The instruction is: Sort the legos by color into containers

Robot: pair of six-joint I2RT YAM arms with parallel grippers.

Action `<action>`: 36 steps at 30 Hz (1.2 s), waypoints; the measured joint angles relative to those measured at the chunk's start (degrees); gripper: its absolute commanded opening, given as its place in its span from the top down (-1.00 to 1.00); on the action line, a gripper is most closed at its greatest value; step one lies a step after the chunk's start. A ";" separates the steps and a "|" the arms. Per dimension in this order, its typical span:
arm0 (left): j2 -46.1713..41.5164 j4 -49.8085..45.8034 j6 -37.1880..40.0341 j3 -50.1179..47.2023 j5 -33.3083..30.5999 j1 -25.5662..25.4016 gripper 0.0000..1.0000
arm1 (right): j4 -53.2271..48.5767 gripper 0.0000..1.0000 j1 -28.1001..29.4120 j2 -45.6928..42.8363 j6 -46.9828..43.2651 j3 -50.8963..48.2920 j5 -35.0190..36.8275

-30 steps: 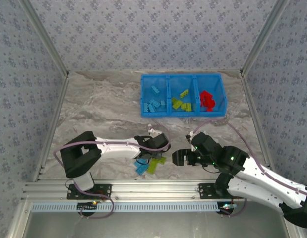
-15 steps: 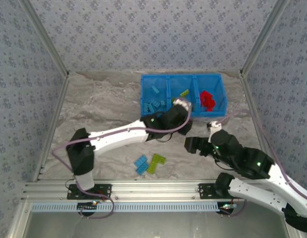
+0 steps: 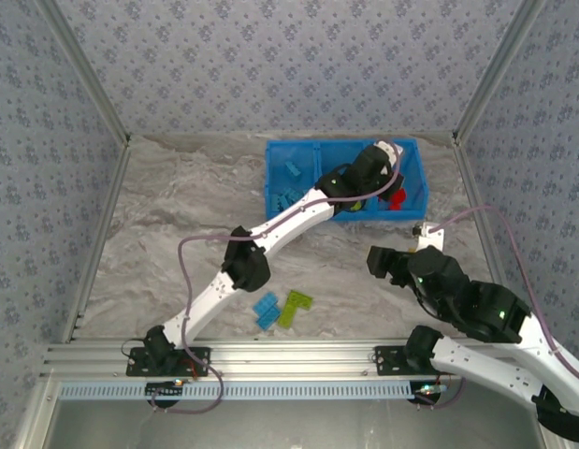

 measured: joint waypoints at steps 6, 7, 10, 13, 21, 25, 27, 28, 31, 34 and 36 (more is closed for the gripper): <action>2.10 -0.28 0.92 1.44 0.15 1.27 -0.18 | -0.37 -0.85 -0.26 -1.38 -1.18 -1.03 0.00; 2.10 -0.28 1.22 1.51 0.15 1.27 -0.20 | -0.39 -0.85 -0.26 -1.38 -1.31 -1.11 0.00; 1.90 -1.79 2.49 2.08 -0.55 0.96 -0.17 | -0.37 -0.86 -0.39 -1.38 -1.62 -1.79 0.00; 1.11 -5.07 3.58 2.10 -1.14 0.20 -0.14 | -0.39 -0.87 -0.70 -1.38 -1.77 -2.60 -0.02; -18.88 -0.22 5.88 -28.50 0.90 -0.74 -0.21 | -0.63 -0.88 -1.29 -1.29 -3.30 -2.97 -3.15; -44.17 14.14 3.32 -66.71 2.43 1.81 -0.31 | -0.26 -0.88 -1.40 0.70 -5.35 -3.32 -6.67; -55.76 18.71 2.64 -79.49 1.05 4.07 -0.39 | 0.61 -0.86 -1.51 3.39 -6.49 -3.91 -9.42; -60.59 19.76 2.69 -83.93 -0.09 4.83 -0.42 | 1.22 -0.85 -1.51 5.14 -6.88 -4.22 -10.93; -76.61 19.98 3.21 -95.14 -4.83 3.58 -0.53 | 4.33 -0.84 -1.18 12.46 -7.26 -5.33 -16.35; -90.64 15.50 4.02 -101.44 -9.64 -2.64 -0.63 | 9.22 -0.87 1.57 20.70 -7.37 -7.06 -20.72; -98.86 9.75 3.93 -103.47 -12.90 -7.34 -0.72 | 12.41 -0.88 4.52 25.81 -7.37 -8.44 -23.08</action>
